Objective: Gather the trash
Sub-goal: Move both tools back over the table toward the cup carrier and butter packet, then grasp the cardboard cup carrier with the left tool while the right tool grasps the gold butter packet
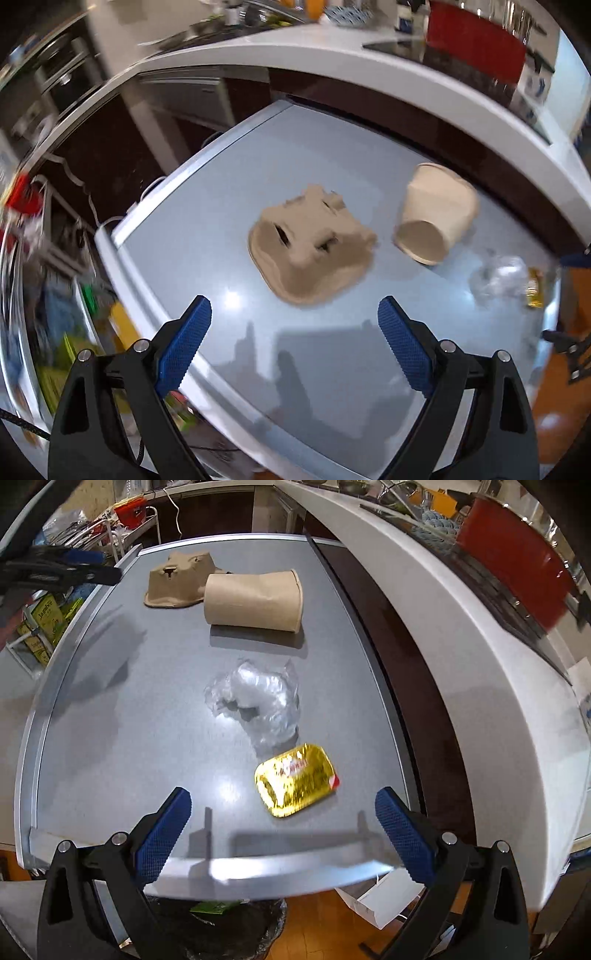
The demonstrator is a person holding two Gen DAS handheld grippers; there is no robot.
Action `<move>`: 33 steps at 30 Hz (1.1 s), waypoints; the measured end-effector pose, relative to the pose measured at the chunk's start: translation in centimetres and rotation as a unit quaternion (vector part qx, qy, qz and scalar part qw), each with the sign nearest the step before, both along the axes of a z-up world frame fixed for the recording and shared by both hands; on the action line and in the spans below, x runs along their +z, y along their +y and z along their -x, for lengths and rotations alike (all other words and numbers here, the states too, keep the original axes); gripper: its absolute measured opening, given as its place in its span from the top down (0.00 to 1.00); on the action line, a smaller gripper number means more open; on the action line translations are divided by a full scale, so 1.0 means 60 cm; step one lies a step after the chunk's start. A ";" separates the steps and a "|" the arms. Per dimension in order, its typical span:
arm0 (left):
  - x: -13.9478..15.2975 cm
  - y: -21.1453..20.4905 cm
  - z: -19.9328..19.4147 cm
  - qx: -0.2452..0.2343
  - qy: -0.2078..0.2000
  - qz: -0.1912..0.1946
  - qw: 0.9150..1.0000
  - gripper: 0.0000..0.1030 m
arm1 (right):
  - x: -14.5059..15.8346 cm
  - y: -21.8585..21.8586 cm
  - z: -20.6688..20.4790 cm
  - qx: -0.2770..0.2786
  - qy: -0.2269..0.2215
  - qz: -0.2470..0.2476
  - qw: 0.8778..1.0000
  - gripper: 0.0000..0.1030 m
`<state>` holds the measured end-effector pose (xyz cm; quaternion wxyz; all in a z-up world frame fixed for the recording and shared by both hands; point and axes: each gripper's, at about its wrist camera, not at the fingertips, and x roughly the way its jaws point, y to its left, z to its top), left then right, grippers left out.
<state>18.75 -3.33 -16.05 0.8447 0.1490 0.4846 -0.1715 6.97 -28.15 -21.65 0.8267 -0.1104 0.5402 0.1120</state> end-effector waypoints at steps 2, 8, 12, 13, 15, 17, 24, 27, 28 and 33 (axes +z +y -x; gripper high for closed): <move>-0.008 -0.002 -0.033 -0.031 0.014 0.004 0.999 0.10 | -0.003 0.000 -0.010 -0.001 0.007 -0.010 1.000 0.05; -0.029 -0.025 -0.090 -0.141 0.046 -0.006 0.989 0.10 | -0.017 0.006 -0.028 0.012 0.028 -0.015 0.999 0.05; -0.054 -0.048 -0.112 -0.207 0.078 -0.036 0.975 0.10 | -0.023 0.007 -0.039 0.009 0.042 -0.023 0.999 0.05; -0.060 -0.050 -0.115 -0.214 0.087 -0.040 0.972 0.10 | -0.024 0.007 -0.041 0.007 0.045 -0.024 0.999 0.05; -0.073 -0.054 -0.117 -0.226 0.104 -0.040 0.968 0.10 | -0.026 0.008 -0.043 0.004 0.051 -0.031 0.998 0.05; -0.079 -0.053 -0.114 -0.229 0.116 -0.031 0.966 0.10 | -0.029 0.008 -0.046 0.001 0.056 -0.037 0.998 0.05; -0.071 -0.044 -0.048 -0.224 0.151 0.052 0.961 0.18 | -0.034 0.014 -0.068 0.011 0.078 -0.066 0.995 0.05; -0.065 -0.046 -0.007 -0.233 0.128 0.035 0.963 0.18 | -0.029 0.024 -0.067 0.025 0.086 -0.084 0.992 0.05; -0.065 -0.044 -0.001 -0.226 0.121 0.027 0.966 0.17 | -0.026 0.025 -0.066 0.026 0.085 -0.085 0.992 0.05; -0.053 -0.020 -0.008 -0.158 0.116 0.064 0.979 0.17 | -0.028 0.033 -0.064 0.021 0.067 -0.035 0.997 0.05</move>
